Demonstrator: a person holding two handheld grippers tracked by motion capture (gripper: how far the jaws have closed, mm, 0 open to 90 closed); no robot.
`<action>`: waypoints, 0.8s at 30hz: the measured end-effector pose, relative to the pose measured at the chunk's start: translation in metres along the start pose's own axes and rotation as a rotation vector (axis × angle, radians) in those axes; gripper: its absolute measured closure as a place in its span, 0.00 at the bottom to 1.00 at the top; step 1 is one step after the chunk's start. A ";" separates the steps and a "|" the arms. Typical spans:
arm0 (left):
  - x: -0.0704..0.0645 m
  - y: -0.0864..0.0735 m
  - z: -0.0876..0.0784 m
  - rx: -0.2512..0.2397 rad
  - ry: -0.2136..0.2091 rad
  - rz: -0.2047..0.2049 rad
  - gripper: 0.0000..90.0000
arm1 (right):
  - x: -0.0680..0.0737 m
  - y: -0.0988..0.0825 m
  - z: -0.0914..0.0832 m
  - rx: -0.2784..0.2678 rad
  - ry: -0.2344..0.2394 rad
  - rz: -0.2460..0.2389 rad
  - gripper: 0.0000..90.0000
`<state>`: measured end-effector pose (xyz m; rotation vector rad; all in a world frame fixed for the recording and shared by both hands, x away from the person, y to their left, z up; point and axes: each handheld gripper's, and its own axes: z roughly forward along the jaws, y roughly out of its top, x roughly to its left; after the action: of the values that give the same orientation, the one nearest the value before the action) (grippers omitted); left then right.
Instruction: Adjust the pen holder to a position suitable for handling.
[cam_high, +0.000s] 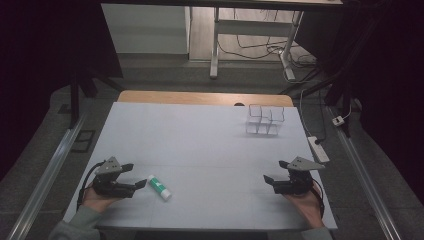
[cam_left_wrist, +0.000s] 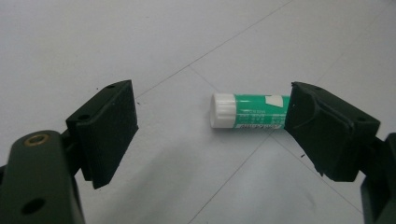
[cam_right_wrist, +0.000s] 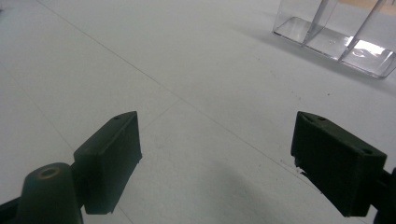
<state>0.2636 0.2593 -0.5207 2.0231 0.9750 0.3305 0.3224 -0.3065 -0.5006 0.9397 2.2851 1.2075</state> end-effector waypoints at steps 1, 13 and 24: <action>0.000 0.000 0.000 -0.002 0.000 0.001 0.18 | 0.000 0.000 0.000 0.000 -0.002 0.000 0.17; -0.001 0.001 0.001 -0.004 0.003 0.003 0.18 | 0.000 0.000 0.001 0.001 -0.006 0.003 0.17; -0.002 0.001 0.002 0.000 0.009 0.011 0.19 | -0.001 0.000 0.003 0.005 0.000 0.001 0.19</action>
<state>0.2637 0.2565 -0.5207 2.0289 0.9696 0.3453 0.3249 -0.3049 -0.5027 0.9424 2.2888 1.2026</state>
